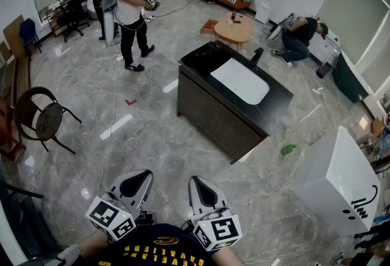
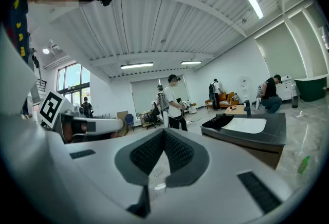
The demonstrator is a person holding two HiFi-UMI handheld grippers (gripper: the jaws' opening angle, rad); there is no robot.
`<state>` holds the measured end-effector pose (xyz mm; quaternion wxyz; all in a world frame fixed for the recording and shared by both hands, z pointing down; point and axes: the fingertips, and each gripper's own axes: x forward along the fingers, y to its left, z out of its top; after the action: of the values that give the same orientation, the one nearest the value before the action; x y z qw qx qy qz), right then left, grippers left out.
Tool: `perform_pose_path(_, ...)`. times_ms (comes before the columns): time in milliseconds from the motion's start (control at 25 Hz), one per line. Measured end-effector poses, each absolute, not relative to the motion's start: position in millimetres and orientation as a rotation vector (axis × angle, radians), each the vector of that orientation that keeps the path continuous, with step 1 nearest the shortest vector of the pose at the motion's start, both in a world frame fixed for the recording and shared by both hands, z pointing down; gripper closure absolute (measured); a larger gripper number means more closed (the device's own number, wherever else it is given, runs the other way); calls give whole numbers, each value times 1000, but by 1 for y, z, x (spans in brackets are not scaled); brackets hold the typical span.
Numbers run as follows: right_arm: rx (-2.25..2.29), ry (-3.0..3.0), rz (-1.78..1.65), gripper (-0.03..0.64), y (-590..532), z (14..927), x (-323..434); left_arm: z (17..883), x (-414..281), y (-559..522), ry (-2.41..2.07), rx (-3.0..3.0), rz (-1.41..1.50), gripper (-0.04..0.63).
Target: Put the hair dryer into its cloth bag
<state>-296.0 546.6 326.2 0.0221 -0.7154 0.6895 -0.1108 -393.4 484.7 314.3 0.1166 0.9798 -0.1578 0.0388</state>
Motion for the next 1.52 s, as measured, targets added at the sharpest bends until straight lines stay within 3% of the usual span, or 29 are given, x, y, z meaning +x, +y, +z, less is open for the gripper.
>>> perform_pose_path(800,-2094,2116,-463,609,593,351,-262,320,-360,540,-514,2840,114,584)
perform_pose_path(1080,-1990,2187,-675,609,616,380,-254,338,-339,571,-543,2763,147,584)
perform_pose_path(1520,-1946,2242,-749,609,553,395,-237,348,-299,512,-499,2751,164,584)
